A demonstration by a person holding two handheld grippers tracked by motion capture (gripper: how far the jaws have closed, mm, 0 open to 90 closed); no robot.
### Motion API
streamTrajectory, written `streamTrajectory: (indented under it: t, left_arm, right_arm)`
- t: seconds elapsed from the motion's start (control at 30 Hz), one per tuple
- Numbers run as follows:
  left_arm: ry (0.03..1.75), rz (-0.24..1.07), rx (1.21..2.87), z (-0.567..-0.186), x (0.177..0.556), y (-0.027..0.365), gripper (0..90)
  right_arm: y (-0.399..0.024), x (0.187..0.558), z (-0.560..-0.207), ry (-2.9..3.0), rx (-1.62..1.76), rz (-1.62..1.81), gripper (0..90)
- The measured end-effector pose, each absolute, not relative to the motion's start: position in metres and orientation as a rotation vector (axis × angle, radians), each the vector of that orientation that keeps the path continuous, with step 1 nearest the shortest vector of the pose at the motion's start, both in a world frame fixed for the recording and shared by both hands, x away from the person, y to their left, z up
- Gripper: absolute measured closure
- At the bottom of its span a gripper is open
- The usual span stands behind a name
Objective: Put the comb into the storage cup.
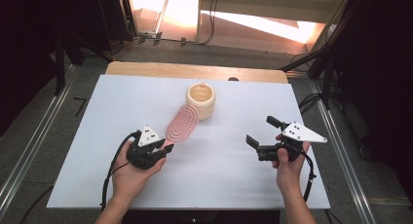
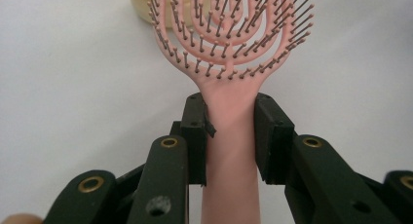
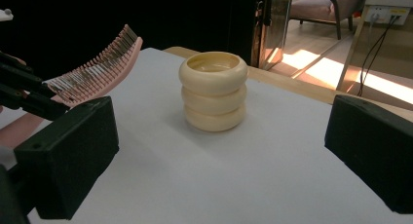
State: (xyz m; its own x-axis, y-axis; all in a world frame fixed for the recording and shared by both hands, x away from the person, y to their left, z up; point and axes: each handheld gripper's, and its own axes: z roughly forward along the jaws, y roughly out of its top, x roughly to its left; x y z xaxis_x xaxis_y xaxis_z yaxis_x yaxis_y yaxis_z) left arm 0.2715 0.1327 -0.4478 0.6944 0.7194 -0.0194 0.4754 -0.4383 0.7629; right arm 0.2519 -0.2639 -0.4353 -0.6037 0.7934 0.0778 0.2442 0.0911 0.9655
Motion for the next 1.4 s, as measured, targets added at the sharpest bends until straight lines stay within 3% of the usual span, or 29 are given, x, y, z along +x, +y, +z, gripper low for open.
streamTrajectory:
  t: [0.77,1.4]
  left_arm:
    - [0.815,0.437,1.991,-0.441,0.277,0.108,70.6]
    - [0.725,0.449,1.943,-0.460,0.260,0.088,70.6]
  right_arm:
    - [-0.220,0.270,-0.426,1.944,1.011,1.640,0.0]
    - [-0.187,0.262,-0.429,1.989,1.083,1.729,0.0]
